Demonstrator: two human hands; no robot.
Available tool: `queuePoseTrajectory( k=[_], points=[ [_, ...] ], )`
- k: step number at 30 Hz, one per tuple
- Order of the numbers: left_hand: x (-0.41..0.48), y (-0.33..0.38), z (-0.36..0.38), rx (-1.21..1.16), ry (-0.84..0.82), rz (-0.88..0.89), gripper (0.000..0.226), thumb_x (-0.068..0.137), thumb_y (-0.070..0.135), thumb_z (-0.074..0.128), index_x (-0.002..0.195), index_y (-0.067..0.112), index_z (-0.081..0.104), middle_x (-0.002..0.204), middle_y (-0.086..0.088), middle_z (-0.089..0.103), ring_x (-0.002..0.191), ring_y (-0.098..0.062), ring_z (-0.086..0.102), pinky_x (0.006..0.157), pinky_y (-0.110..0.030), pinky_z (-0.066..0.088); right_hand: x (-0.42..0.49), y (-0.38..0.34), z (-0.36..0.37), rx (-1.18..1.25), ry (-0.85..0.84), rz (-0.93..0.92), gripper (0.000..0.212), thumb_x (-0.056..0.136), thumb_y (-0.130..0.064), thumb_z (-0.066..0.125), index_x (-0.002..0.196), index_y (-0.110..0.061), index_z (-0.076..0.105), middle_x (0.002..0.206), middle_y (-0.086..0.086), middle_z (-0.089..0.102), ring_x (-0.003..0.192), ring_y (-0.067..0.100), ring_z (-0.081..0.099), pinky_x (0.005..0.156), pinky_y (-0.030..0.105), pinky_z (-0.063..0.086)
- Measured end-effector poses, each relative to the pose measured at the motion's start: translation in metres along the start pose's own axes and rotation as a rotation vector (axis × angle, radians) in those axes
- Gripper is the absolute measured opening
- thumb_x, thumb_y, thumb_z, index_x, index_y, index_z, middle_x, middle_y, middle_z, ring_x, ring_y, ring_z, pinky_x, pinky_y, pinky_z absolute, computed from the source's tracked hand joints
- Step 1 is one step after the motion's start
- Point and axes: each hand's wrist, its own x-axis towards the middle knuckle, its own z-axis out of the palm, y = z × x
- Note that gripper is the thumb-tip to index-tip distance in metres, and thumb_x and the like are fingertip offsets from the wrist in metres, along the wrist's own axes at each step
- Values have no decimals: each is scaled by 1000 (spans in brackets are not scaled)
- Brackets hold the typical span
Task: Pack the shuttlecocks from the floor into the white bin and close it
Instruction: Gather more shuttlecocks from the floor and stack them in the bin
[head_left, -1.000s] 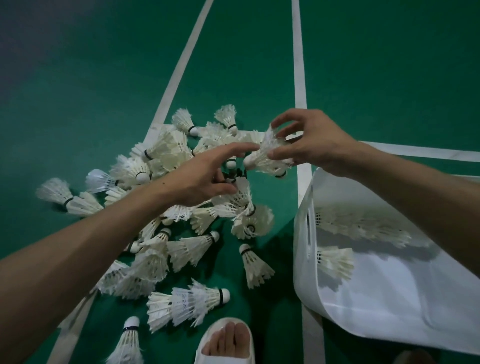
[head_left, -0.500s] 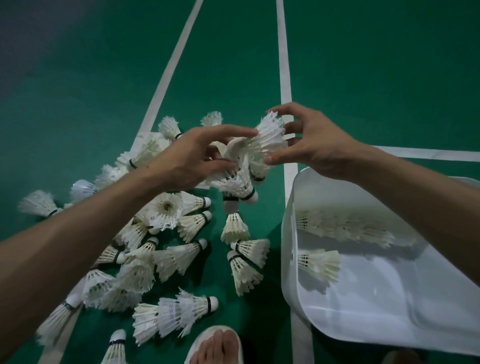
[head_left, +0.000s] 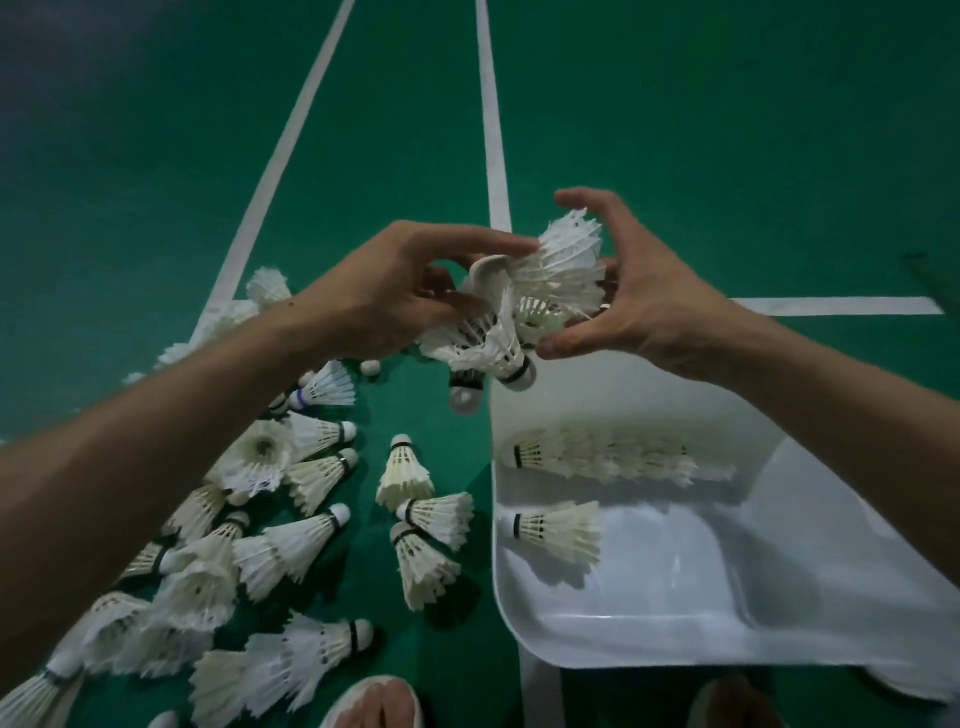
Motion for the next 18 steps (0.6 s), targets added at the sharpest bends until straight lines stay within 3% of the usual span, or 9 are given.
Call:
queuePoseTrajectory(
  k=[2, 5, 6, 9, 11, 18],
  points=[
    [9, 7, 5, 19, -11, 12, 65, 82, -1, 64, 114, 55, 53, 107, 24, 61, 88, -27, 67, 81, -42, 57, -5, 6, -12, 9, 49, 19, 106, 55, 11, 83, 135, -39, 35, 105, 16, 62, 88, 23, 70, 71, 29, 59],
    [21, 14, 12, -3, 0, 18, 65, 83, -7, 60, 112, 51, 54, 108, 34, 53, 86, -5, 67, 85, -20, 54, -12, 19, -32, -13, 112, 63, 106, 54, 6, 85, 137, -38, 36, 104, 11, 62, 93, 21, 67, 78, 32, 59],
    [25, 16, 15, -6, 4, 13, 66, 83, -7, 60, 113, 51, 54, 108, 36, 52, 87, -4, 67, 85, -17, 52, -15, 24, -39, -19, 132, 74, 106, 52, 2, 86, 136, -38, 37, 104, 10, 63, 93, 20, 67, 81, 33, 58],
    [35, 19, 24, 7, 3, 5, 64, 83, -3, 61, 115, 52, 53, 112, 38, 52, 94, -15, 68, 88, -19, 52, -26, 40, -58, -10, 181, 105, 99, 47, -15, 87, 132, -36, 42, 106, 8, 65, 92, 18, 68, 82, 29, 55],
    [42, 20, 31, 7, -11, 3, 63, 83, -1, 62, 113, 53, 55, 116, 35, 53, 93, -14, 69, 86, -19, 52, -34, 49, -69, -12, 198, 113, 86, 53, -18, 85, 128, -35, 47, 107, 6, 63, 93, 17, 67, 76, 24, 56],
    [55, 24, 61, 7, -75, -53, 61, 85, -1, 62, 113, 53, 56, 112, 30, 58, 94, -4, 68, 84, -13, 50, -61, 86, -103, -135, 161, 110, 48, 71, -25, 80, 114, -35, 62, 110, 4, 62, 95, 24, 66, 85, 42, 57]
  ],
)
